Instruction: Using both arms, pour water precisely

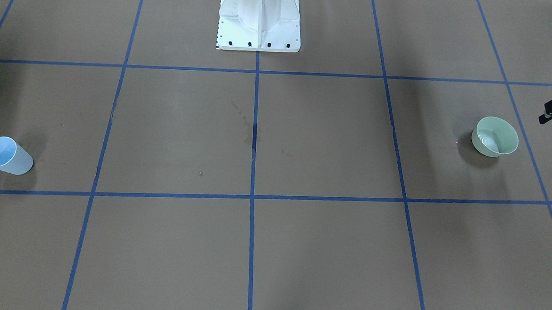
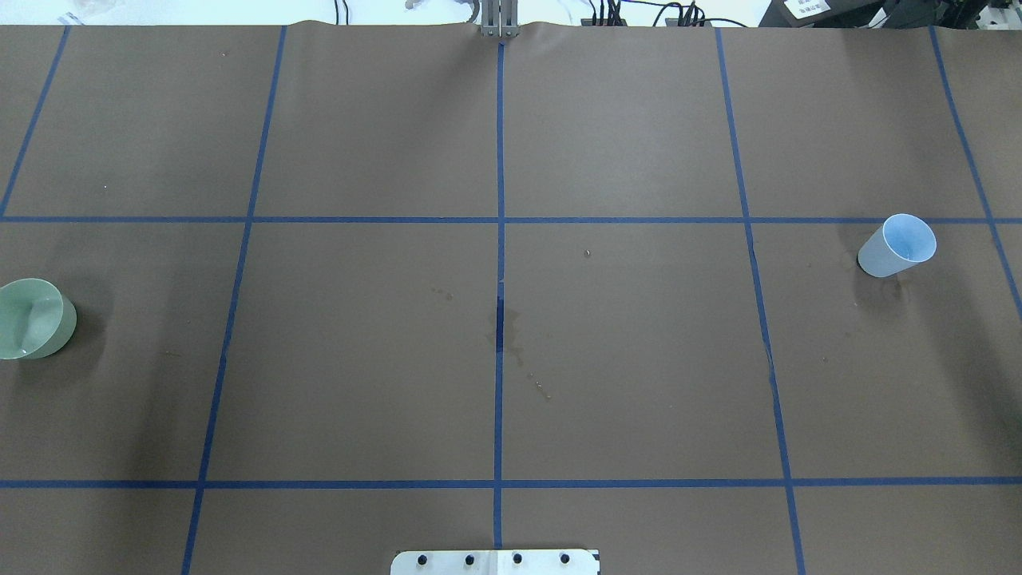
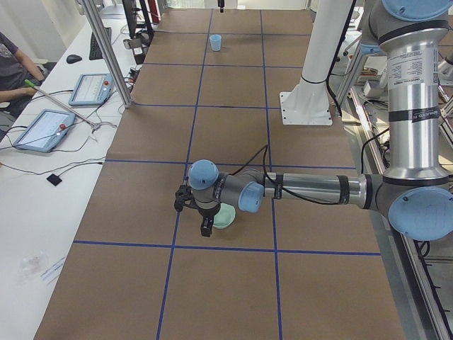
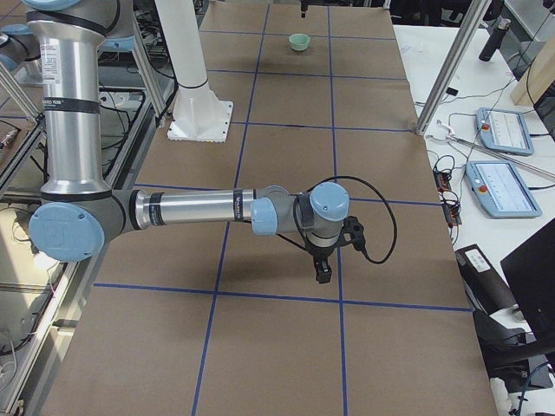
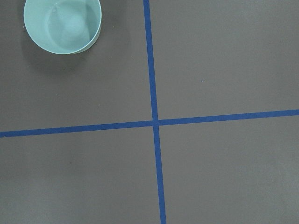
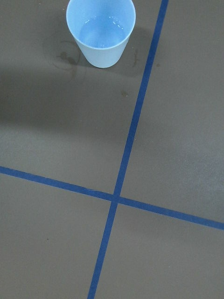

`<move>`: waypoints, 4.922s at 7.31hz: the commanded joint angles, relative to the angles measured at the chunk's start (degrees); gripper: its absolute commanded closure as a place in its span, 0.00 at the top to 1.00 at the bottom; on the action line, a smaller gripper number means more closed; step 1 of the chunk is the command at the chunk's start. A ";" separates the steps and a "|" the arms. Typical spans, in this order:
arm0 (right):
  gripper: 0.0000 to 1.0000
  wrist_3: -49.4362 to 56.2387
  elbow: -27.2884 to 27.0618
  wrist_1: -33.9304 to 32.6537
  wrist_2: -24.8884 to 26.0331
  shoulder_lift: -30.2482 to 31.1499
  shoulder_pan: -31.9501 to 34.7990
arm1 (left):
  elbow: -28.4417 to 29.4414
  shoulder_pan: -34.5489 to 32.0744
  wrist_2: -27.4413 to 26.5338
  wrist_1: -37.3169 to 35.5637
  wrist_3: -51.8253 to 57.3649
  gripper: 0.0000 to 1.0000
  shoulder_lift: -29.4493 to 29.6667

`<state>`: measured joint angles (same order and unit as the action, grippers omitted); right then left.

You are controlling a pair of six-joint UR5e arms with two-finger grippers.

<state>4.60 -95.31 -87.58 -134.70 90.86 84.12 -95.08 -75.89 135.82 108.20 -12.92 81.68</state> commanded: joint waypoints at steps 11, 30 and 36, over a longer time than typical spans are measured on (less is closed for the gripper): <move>1.00 -0.38 0.39 -0.05 -0.65 -0.07 -0.80 | 12.11 9.62 0.23 13.26 -14.32 0.00 3.84; 1.00 -0.38 0.30 0.04 -0.47 -0.25 -0.80 | 10.35 44.08 -15.06 -5.55 -65.91 0.05 51.74; 1.00 -0.20 -0.05 0.13 -0.65 -0.25 -0.80 | 3.64 41.98 -15.33 -7.73 -66.35 0.99 51.30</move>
<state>4.29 -95.16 -87.52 -135.27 90.62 83.32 -86.87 -32.45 120.19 101.91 -79.16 133.25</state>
